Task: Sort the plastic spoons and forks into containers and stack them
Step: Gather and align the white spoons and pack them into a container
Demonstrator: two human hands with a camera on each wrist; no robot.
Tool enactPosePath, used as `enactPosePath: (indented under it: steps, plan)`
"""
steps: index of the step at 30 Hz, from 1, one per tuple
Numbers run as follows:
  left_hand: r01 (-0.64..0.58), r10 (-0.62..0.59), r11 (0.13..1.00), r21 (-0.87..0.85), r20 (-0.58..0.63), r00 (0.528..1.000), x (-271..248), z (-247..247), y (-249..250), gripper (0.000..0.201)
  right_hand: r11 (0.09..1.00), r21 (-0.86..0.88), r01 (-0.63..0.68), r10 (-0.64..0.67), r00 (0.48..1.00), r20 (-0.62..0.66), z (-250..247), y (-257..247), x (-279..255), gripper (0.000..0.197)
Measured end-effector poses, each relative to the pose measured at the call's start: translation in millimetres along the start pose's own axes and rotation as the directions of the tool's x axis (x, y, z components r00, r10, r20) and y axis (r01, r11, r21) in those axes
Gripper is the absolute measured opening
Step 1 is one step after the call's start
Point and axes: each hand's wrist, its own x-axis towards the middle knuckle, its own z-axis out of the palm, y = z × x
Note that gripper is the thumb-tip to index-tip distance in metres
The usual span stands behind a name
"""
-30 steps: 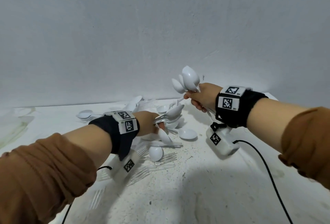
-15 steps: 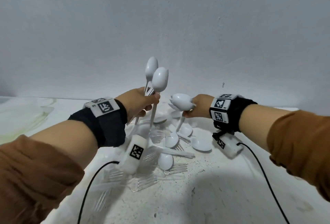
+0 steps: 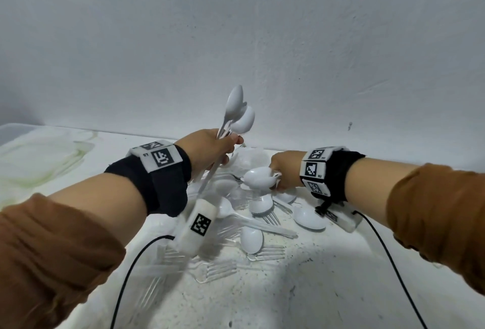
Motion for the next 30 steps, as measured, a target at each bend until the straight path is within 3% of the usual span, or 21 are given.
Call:
enactPosePath:
  steps: [2,4,5,8,15,17,20,23,26,30]
  plan:
    - [-0.009,0.008,0.997,0.073,0.022,1.000,1,-1,1,0.024,0.999,0.037,0.016,-0.015,1.000,-0.014,0,3,1,0.009]
    - [-0.009,0.000,0.982,0.186,0.046,0.999,3,-3,4,0.025,0.994,0.100,0.036,-0.033,0.999,-0.032,-1,6,-3,0.015]
    - [-0.005,-0.009,0.970,0.244,0.056,0.998,3,-5,6,0.025,0.991,0.127,0.049,-0.041,0.997,-0.059,-2,6,-6,0.007]
    - [0.007,-0.028,0.939,0.345,0.055,0.998,6,-8,13,0.028,0.979,0.199,0.037,-0.010,0.991,-0.135,-8,14,-15,0.024]
    - [0.002,-0.056,0.865,0.502,0.093,0.994,18,1,17,0.028,0.927,0.370,-0.061,0.139,0.972,-0.187,-7,43,-42,0.025]
    - [-0.025,-0.063,0.810,0.586,0.128,0.990,20,9,17,0.021,0.877,0.475,-0.072,0.176,0.968,-0.177,-6,53,-50,0.023]
    - [-0.067,-0.083,0.728,0.682,0.185,0.979,23,23,16,0.005,0.684,0.727,-0.049,0.249,0.953,-0.170,-1,64,-64,0.017]
    - [-0.129,-0.066,0.624,0.771,0.217,0.974,25,39,16,0.010,0.549,0.835,0.018,0.259,0.947,-0.190,2,69,-76,0.011]
    - [-0.165,-0.092,0.565,0.808,0.260,0.961,32,53,17,0.019,0.552,0.833,0.047,0.295,0.923,-0.247,7,75,-79,0.037]
    - [-0.220,-0.086,0.554,0.803,0.318,0.944,36,66,24,0.016,0.539,0.838,0.085,0.339,0.889,-0.308,11,75,-78,0.040]
